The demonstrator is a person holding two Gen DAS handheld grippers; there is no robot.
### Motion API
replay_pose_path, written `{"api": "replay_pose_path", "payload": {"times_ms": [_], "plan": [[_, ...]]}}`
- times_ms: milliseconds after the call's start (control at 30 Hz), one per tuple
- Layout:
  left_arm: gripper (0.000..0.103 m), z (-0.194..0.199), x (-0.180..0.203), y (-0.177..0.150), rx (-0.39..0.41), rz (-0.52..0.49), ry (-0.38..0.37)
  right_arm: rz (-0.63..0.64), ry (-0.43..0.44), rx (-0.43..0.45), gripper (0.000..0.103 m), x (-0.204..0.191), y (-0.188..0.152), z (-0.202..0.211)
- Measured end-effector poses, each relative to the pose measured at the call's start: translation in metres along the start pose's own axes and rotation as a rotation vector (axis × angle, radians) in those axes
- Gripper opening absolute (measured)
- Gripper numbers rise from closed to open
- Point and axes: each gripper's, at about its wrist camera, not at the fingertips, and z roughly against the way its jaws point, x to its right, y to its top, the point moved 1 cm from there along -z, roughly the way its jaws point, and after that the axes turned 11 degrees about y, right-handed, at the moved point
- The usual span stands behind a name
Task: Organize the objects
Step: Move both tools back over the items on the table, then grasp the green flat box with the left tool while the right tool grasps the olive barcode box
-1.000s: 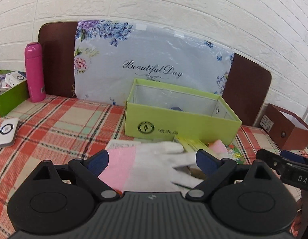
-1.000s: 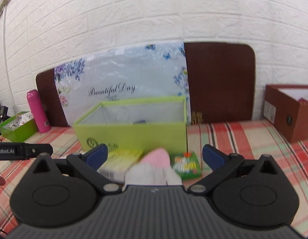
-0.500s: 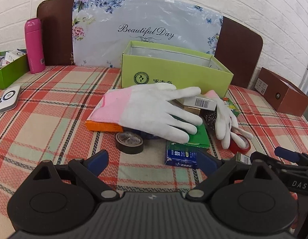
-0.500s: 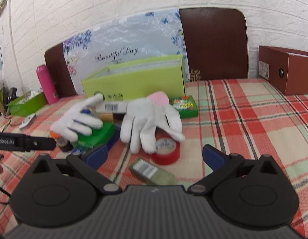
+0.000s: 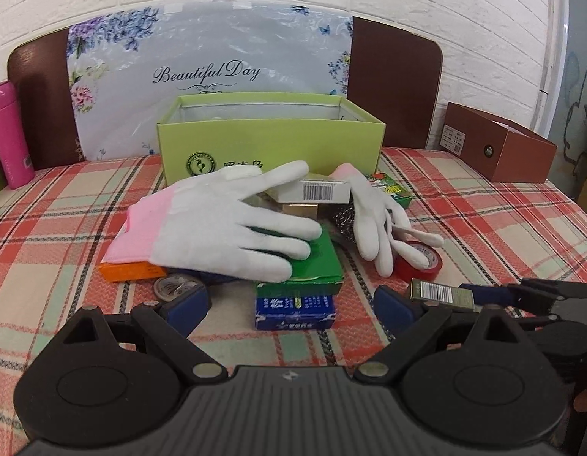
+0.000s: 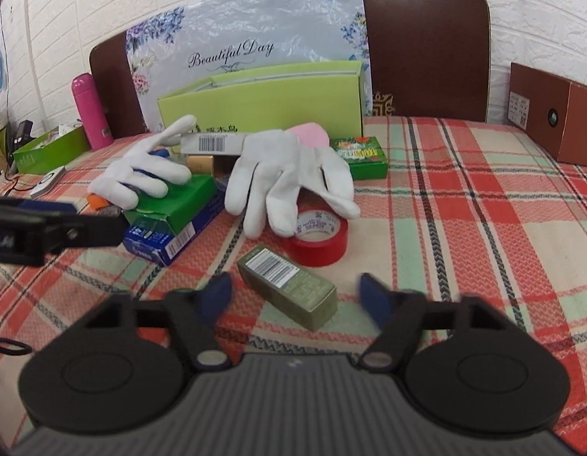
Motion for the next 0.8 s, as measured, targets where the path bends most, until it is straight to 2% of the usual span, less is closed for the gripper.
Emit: {"api": "replay_pose_path", "payload": {"times_ms": [33, 133, 200, 233, 300, 400, 433, 467, 533, 600, 633, 700, 733, 767, 800], "plan": [[0.097, -0.004, 0.004, 0.002, 0.004, -0.010, -0.002, -0.006, -0.004, 0.002, 0.032, 0.000, -0.002, 0.002], [0.097, -0.019, 0.017, 0.009, 0.021, -0.052, -0.002, -0.026, 0.007, -0.001, 0.027, 0.000, -0.007, 0.011], [0.094, -0.028, 0.022, 0.015, 0.031, -0.065, 0.018, -0.023, 0.023, -0.009, 0.024, -0.003, -0.010, 0.018], [0.089, -0.031, 0.022, 0.017, 0.032, -0.065, 0.025, -0.019, 0.031, -0.011, 0.022, -0.005, -0.012, 0.021], [0.063, -0.039, 0.020, 0.021, 0.007, -0.050, 0.018, -0.009, 0.046, -0.020, 0.022, -0.010, -0.015, 0.025], [0.059, -0.035, 0.007, 0.022, -0.012, -0.011, -0.024, 0.000, 0.063, -0.027, 0.022, -0.016, -0.017, 0.025], [0.033, -0.030, 0.003, 0.021, -0.018, -0.009, -0.048, 0.000, 0.069, -0.030, 0.022, -0.017, -0.017, 0.024], [0.016, -0.023, -0.002, 0.020, -0.036, -0.002, -0.073, 0.001, 0.075, -0.032, 0.022, -0.019, -0.017, 0.023], [0.016, -0.007, -0.012, 0.015, -0.043, 0.023, -0.092, 0.008, 0.089, -0.035, 0.022, -0.022, -0.015, 0.022], [0.016, 0.006, -0.019, 0.007, -0.044, 0.014, -0.075, 0.011, 0.108, -0.037, 0.022, -0.024, -0.015, 0.021], [0.024, 0.011, -0.021, 0.002, -0.049, 0.003, -0.060, 0.012, 0.115, -0.041, 0.022, -0.026, -0.015, 0.019], [0.050, 0.011, -0.022, -0.003, -0.056, -0.011, -0.036, 0.015, 0.121, -0.048, 0.022, -0.028, -0.015, 0.015], [0.072, 0.010, -0.020, -0.004, -0.045, -0.013, -0.021, 0.019, 0.120, -0.050, 0.022, -0.029, -0.015, 0.014], [0.079, 0.007, -0.017, -0.003, -0.023, -0.014, 0.009, 0.021, 0.118, -0.050, 0.022, -0.030, -0.016, 0.014], [0.079, 0.005, -0.014, -0.002, -0.002, -0.021, 0.022, 0.019, 0.118, -0.049, 0.022, -0.031, -0.016, 0.015]]}}
